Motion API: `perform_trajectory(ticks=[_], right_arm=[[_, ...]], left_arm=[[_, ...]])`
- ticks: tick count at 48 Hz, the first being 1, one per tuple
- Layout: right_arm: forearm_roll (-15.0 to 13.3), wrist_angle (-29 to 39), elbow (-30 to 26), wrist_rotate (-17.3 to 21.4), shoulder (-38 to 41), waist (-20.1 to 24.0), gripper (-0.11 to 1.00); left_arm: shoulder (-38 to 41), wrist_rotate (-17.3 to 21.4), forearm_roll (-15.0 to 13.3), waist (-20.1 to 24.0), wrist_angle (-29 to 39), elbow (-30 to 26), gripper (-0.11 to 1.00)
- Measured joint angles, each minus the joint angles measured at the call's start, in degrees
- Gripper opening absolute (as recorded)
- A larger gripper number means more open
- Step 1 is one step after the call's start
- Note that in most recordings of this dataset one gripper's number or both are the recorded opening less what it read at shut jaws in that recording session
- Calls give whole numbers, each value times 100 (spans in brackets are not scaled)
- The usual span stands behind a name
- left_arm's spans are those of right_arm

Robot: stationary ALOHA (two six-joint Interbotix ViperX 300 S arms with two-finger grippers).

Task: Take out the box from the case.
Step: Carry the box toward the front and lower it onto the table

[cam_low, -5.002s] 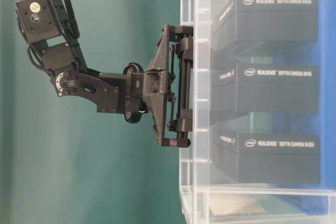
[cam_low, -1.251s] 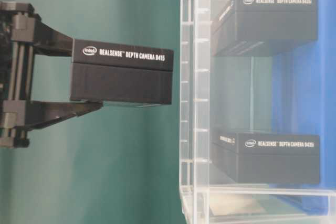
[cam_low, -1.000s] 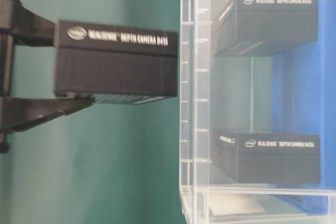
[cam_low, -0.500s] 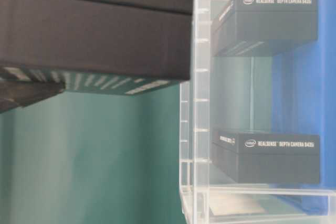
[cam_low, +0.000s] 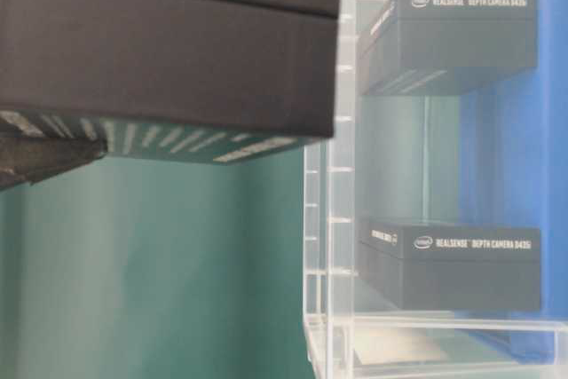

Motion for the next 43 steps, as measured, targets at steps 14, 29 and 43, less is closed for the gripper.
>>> perform_trajectory(ticks=[14, 29, 43], right_arm=[[9, -44, 44, 9, 211, 0, 66], [123, -668, 773, 35, 325, -9, 66], [220, -1600, 1714, 211, 325, -9, 66]], left_arm=[[9, 9, 0, 0, 0, 0, 95], [0, 18, 0, 0, 0, 9, 95], [-26, 18, 0, 0, 9, 26, 95]])
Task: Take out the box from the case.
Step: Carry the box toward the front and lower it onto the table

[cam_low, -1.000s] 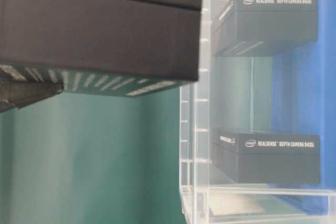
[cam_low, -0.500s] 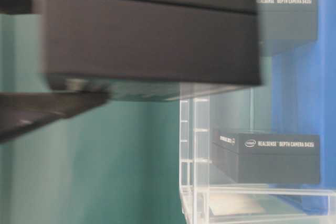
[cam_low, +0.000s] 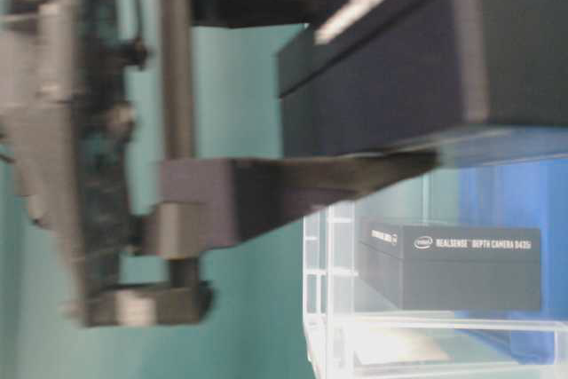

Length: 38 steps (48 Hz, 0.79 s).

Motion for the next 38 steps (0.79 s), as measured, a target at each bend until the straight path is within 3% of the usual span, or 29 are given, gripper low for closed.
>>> perform_trajectory(ticks=[19, 30, 38], right_arm=[[167, -1485, 1020, 9, 0, -79, 66], [211, -1688, 1187, 0, 0, -114, 66], [404, -1714, 1283, -26, 0, -132, 66]], left_arm=[[0, 18, 0, -9, -9, -9, 95], [-18, 26, 0, -9, -9, 9, 95], [-9, 35, 0, -9, 0, 9, 95]])
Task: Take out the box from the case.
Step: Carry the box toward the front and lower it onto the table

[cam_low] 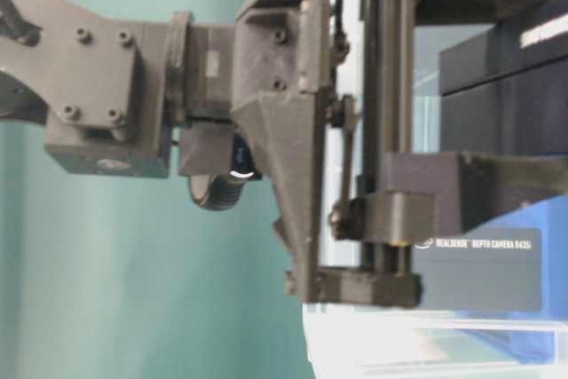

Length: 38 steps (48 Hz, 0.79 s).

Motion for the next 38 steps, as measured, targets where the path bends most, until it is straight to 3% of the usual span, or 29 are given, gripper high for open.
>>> perform_trajectory(ticks=[29, 38], right_arm=[[114, -387, 202, -26, 0, 0, 67], [79, -316, 202, -26, 0, 0, 94]], left_arm=[[0, 9, 0, 0, 9, -9, 95], [-18, 9, 0, 0, 9, 0, 95]])
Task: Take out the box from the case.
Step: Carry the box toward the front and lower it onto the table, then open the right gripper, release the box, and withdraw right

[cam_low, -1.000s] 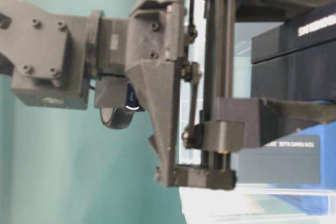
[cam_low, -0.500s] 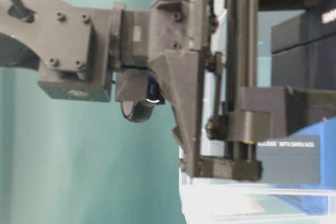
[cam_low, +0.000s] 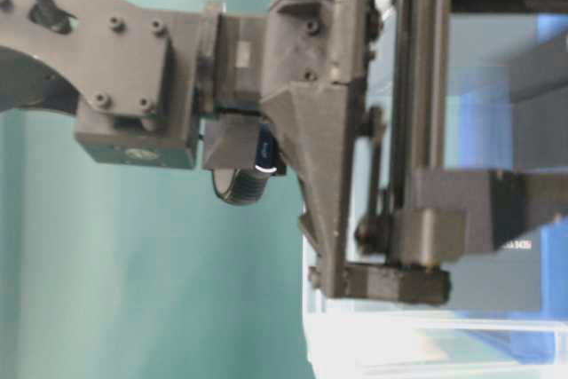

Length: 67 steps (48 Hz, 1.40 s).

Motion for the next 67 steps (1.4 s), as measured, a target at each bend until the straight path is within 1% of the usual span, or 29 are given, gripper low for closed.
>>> perform_trajectory(ticks=[6, 28, 36, 44, 51, 61, 67], right_arm=[[-9, 88, 0, 0, -9, 0, 92], [-70, 149, 0, 0, -9, 0, 91], [-149, 404, -79, 0, -158, 0, 91], [-255, 861, -396, -9, -316, 0, 91], [-378, 1336, -782, -18, -378, 0, 91], [-527, 2136, -1529, -35, -396, 0, 91], [-642, 2426, -1854, -53, -404, 0, 91]], left_arm=[[0, -9, 0, 9, 0, 0, 95], [0, 0, 0, 0, 0, 0, 95], [0, -26, 0, 0, 0, 0, 95], [0, -26, 0, 9, 0, 0, 95], [0, -35, 0, 0, 0, 0, 95], [9, -26, 0, 0, -9, -9, 95], [0, -26, 0, 9, -9, -9, 95]])
